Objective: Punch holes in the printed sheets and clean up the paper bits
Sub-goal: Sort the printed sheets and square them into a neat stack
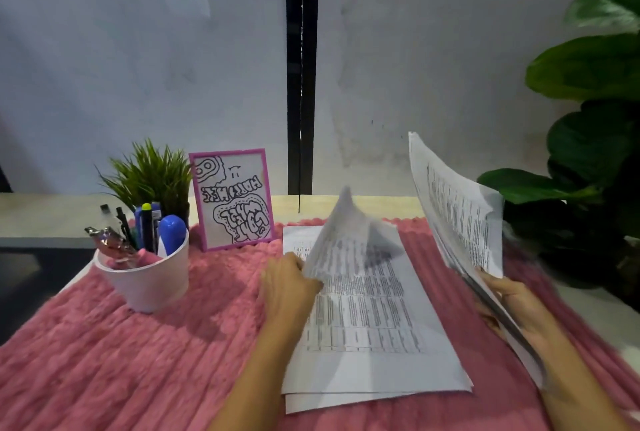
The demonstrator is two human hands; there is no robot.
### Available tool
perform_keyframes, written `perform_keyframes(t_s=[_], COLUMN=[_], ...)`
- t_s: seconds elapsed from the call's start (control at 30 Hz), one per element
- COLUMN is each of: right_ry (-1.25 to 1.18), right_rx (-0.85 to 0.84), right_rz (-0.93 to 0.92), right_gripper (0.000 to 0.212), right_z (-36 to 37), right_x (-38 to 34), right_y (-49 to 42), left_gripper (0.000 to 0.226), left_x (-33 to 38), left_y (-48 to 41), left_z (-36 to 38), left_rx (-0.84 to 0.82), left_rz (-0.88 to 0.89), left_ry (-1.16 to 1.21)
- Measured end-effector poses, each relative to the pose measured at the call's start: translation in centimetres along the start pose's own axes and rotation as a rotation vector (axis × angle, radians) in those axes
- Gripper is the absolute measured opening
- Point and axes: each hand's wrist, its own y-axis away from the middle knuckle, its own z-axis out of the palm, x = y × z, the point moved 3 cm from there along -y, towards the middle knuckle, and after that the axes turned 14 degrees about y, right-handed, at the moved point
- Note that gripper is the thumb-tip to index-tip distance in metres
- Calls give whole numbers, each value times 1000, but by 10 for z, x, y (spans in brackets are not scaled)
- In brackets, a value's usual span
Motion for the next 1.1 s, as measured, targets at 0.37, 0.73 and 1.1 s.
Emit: perform_keyframes(t_s=[0.37, 0.73, 1.1], right_ry=[369, 379, 398], right_rx=[-24, 37, 122], right_rz=[-121, -349, -777], right_gripper=[27, 39, 23], right_z=[17, 31, 79], right_x=[6, -17, -105], right_y=[-6, 7, 76], left_gripper=[73, 63, 6], left_x=[22, 66, 152], left_y=[1, 29, 80], left_z=[-2, -2, -36], left_rx=[-201, -480, -109], left_rz=[-117, 138, 865], left_ry=[465, 707, 447])
